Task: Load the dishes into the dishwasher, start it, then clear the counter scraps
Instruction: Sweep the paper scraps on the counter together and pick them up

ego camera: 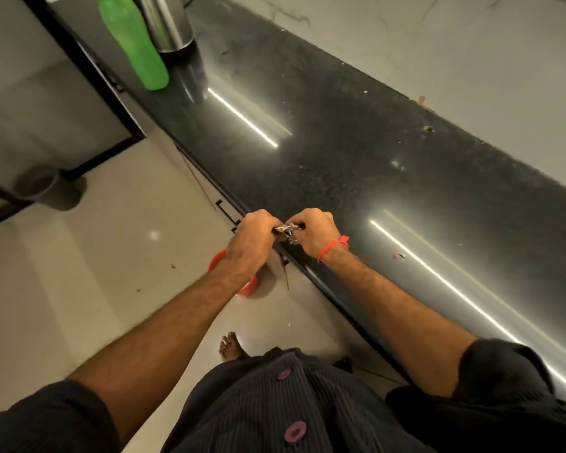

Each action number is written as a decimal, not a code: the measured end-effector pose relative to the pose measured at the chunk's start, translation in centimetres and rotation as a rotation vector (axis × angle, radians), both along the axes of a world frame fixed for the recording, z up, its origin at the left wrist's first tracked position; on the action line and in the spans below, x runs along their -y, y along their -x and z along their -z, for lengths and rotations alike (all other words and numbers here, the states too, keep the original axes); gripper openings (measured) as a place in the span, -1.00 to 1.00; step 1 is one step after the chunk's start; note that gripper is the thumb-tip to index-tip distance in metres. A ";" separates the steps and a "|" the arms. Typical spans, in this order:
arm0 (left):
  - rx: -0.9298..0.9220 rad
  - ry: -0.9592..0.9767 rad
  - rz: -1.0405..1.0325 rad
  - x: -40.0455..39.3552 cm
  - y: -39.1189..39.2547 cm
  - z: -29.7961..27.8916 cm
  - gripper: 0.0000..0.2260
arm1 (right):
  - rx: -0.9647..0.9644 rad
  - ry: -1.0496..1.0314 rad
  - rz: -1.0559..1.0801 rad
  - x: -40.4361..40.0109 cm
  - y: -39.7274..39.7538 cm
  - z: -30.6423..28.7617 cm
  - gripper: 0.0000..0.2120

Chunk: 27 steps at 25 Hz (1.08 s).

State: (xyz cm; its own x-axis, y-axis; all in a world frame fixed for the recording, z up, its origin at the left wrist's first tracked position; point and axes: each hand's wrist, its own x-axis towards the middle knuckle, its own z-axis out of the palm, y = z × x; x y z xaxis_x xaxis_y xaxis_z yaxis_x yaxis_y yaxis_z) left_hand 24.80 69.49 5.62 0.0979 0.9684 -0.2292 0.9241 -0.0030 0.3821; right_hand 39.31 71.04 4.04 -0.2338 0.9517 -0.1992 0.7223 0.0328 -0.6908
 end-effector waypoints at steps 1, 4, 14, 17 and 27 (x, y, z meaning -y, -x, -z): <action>0.003 -0.017 -0.022 0.1 2.1 0.2 -0.83 | 0.001 0.000 -0.026 -0.2 2.2 0.0 -0.82; 0.015 -0.011 -0.080 0.4 8.1 1.2 -0.83 | -0.011 0.009 -0.054 -0.6 8.3 0.1 -0.83; 0.159 0.078 -0.157 -1.8 24.9 9.4 -0.78 | 0.073 0.142 -0.017 -3.9 26.1 9.1 -0.78; 0.318 0.119 -0.254 -3.1 26.4 17.0 -0.77 | 0.043 0.275 0.090 -5.2 28.7 17.5 -0.75; 0.450 0.387 -0.484 -6.6 27.0 58.7 -0.74 | -0.041 0.524 0.305 -9.1 32.3 59.1 -0.80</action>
State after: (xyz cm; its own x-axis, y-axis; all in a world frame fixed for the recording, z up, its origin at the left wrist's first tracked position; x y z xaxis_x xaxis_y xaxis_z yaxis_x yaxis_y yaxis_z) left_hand -2.18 76.07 -53.05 -0.1522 0.7860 -0.5992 0.5432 0.5730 0.6137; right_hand 7.03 80.15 -55.02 0.0170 0.7544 -0.6562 0.6179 -0.5239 -0.5862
